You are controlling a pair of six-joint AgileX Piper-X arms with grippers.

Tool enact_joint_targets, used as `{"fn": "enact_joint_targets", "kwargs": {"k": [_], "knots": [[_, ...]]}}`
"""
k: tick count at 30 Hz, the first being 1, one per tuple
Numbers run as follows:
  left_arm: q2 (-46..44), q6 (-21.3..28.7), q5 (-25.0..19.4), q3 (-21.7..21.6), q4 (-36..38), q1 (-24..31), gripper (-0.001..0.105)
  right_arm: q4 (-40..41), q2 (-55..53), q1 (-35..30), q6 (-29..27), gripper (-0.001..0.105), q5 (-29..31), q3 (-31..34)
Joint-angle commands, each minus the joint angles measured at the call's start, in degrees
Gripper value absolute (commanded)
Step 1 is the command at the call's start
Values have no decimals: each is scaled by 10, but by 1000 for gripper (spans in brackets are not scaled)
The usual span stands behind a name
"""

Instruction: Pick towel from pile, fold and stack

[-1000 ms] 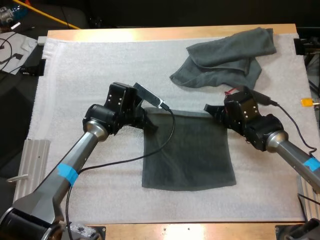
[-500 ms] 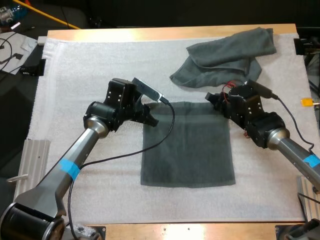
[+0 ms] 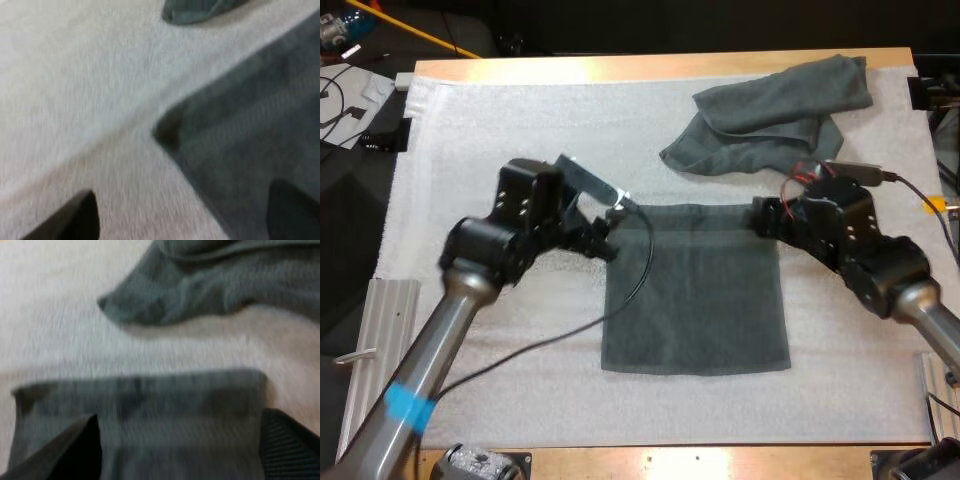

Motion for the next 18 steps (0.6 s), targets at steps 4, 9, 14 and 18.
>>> {"fn": "enact_joint_targets", "kwargs": {"k": [4,9,14,18], "knots": [[-108,-42,8,-1,113,1,67,149,-88,-3,-30,65,-21,-6],[-154,-74,35,-1,140,0,66,197,-132,0,-19,65,-17,-2],[-216,-102,69,1,198,-1,66,295,-199,4,-12,65,-35,-2],[-256,-113,89,1,241,-1,66,356,-243,19,-1,65,-51,-3]]}}
